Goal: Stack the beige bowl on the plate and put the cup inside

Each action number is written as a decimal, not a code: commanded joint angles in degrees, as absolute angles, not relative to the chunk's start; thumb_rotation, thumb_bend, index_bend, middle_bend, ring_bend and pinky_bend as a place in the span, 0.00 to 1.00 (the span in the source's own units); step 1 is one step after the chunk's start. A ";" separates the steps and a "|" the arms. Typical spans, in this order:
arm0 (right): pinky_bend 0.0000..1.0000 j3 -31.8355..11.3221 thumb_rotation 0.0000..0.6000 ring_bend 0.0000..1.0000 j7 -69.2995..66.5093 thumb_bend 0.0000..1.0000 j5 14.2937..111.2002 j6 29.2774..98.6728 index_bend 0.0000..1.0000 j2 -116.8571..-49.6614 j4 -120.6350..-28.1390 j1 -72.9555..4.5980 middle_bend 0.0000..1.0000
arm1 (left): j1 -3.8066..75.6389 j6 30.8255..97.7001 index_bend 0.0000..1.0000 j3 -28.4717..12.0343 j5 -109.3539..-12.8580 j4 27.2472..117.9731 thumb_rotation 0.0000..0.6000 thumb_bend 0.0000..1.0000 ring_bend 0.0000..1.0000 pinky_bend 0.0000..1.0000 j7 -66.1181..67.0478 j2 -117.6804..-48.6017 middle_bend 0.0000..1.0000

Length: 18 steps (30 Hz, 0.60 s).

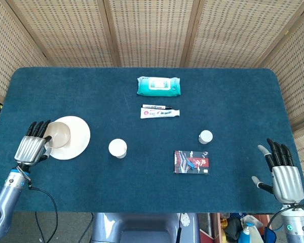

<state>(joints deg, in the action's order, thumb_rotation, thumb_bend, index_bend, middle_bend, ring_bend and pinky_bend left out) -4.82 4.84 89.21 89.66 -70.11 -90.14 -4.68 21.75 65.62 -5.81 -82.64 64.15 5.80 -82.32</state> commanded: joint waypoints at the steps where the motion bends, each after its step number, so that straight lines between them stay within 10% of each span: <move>1: 0.00 -4.78 1.00 0.00 4.90 0.13 89.18 89.58 0.12 -70.10 -90.09 -4.67 0.00 | 22.48 64.27 0.66 -5.53 -81.98 62.51 1.00 0.46 0.00 0.00 5.73 -83.63 0.03; 12: 0.00 -4.70 1.00 0.00 4.98 0.13 89.10 89.43 0.12 -70.02 -90.09 -4.61 0.00 | 23.03 63.77 0.64 -4.61 -81.45 57.96 1.00 0.45 0.00 0.00 4.92 -87.32 0.02; 18: 0.00 -4.73 1.00 0.00 5.08 0.13 89.15 89.64 0.12 -70.08 -90.11 -4.52 0.00 | 23.03 63.82 0.35 -4.39 -81.20 59.22 1.00 0.19 0.00 0.00 4.74 -86.15 0.00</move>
